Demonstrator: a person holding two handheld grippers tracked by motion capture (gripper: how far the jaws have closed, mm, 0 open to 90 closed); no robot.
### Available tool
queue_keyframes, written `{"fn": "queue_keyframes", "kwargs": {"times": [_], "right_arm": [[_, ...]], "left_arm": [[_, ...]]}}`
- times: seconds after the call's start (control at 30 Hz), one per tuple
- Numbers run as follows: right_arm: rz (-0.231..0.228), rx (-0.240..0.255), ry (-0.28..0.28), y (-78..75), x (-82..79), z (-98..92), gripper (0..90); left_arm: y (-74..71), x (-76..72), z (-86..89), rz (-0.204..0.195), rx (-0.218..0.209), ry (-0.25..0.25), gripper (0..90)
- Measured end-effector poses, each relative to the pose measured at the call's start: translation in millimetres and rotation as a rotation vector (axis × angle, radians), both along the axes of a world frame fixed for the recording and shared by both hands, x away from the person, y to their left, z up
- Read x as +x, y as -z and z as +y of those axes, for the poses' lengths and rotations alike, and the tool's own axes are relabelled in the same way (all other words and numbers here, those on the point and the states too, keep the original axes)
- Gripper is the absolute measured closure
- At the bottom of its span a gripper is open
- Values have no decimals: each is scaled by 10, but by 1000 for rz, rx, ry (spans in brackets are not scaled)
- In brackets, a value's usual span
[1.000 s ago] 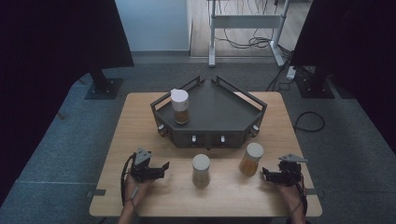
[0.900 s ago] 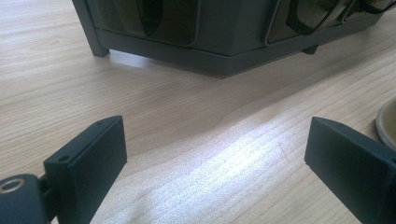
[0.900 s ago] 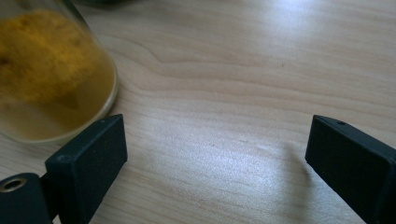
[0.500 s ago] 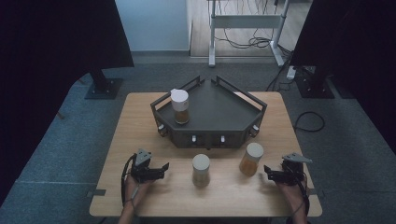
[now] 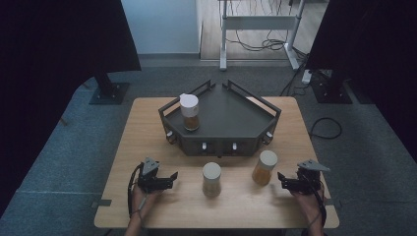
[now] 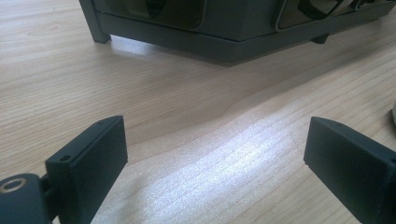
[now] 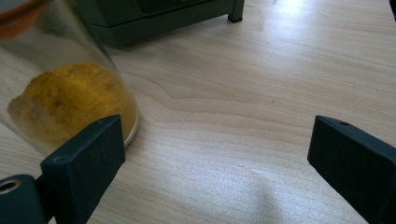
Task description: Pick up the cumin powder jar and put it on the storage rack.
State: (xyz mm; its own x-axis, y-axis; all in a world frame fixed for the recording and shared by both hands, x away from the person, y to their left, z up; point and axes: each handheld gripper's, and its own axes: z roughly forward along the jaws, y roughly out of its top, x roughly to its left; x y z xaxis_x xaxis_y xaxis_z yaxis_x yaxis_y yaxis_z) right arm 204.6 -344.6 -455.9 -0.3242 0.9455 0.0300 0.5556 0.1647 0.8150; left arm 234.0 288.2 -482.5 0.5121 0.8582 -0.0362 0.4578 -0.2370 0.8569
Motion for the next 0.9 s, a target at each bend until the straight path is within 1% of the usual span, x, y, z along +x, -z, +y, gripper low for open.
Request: {"fn": "queue_keyframes", "kwargs": {"times": [0.2, 0.5, 0.73, 0.9], "right_arm": [[-13, 20, 7, -30, -32, -28, 33], [-37, 38, 9, -110, -84, -44, 22], [-76, 41, 10, -209, -155, -36, 17], [-109, 43, 7, -279, -214, -21, 17]], "left_arm": [[2, 1, -13, 1, 9, 2, 61], [-8, 2, -42, 5, 23, -1, 61], [-19, 11, -67, 10, 35, -6, 63], [-35, 22, -102, 17, 54, -7, 65]]}}
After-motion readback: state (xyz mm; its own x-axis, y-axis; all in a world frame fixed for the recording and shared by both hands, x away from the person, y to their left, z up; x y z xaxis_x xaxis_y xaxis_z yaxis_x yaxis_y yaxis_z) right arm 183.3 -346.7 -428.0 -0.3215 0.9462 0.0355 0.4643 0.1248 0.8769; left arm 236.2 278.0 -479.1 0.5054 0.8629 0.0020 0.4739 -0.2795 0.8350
